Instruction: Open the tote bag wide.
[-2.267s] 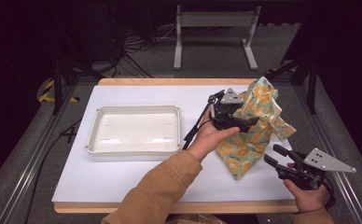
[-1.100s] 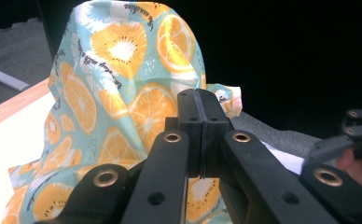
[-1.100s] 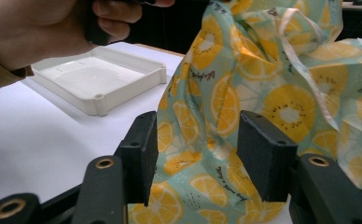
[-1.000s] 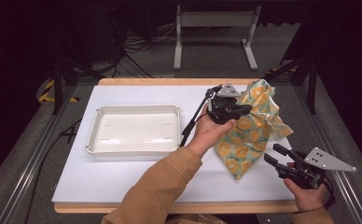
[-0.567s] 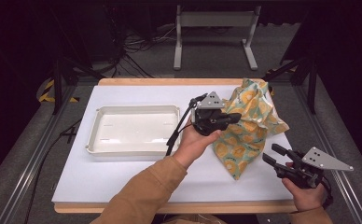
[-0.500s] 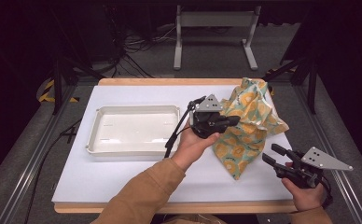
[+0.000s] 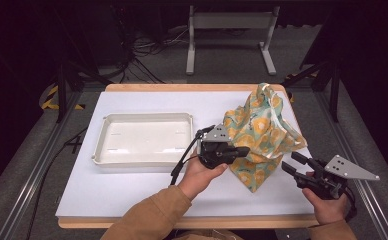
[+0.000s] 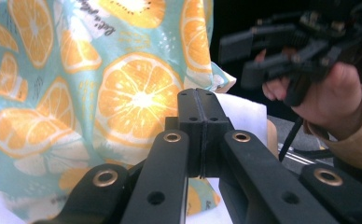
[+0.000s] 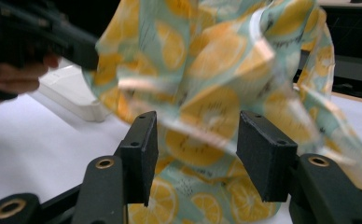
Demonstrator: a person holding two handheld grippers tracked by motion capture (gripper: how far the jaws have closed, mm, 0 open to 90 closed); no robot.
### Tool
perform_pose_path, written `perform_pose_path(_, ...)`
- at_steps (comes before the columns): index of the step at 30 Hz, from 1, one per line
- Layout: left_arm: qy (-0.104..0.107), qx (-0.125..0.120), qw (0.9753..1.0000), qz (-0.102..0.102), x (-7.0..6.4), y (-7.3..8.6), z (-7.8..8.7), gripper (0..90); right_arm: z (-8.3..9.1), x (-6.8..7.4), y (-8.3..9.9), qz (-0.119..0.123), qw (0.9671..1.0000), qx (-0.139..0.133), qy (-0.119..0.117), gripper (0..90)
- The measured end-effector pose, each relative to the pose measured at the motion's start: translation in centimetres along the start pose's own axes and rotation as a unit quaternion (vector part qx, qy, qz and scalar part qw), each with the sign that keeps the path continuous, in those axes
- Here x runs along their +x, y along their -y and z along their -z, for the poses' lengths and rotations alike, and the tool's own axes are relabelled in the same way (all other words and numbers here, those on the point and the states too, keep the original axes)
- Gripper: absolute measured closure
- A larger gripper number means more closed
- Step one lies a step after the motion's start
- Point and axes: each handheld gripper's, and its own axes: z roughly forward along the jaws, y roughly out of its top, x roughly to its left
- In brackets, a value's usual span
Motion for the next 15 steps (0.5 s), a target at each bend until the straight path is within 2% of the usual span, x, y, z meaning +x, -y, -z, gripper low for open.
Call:
perform_pose_path(4, 0.002, 0.002, 1.0, 0.003, 0.0, 0.2, -0.1, 89.6, 0.0, -0.4, -0.9, -0.015, 0.9998, -0.008, 0.004, 48.8)
perform_pose_path(6, 0.002, -0.001, 1.0, -0.001, -0.1, 0.2, 0.0, 89.6, -0.3, -1.0, -2.3, -0.023, 0.9997, -0.009, 0.009, 48.6)
perform_pose_path(8, 0.001, -0.002, 1.0, 0.002, -0.2, 0.2, 0.1, 89.6, -1.0, -1.5, -3.2, -0.026, 0.9995, 0.0, 0.016, 48.5)
perform_pose_path(12, 0.001, -0.001, 1.0, 0.001, -0.1, 0.3, 0.2, 89.6, -2.4, -2.1, -4.0, -0.042, 0.999, 0.008, 0.015, 47.1)
perform_pose_path(15, 0.001, 0.0, 1.0, 0.001, -0.2, 0.4, 0.3, 89.6, -4.1, -2.6, -4.6, -0.064, 0.9977, 0.022, 0.005, 45.2)
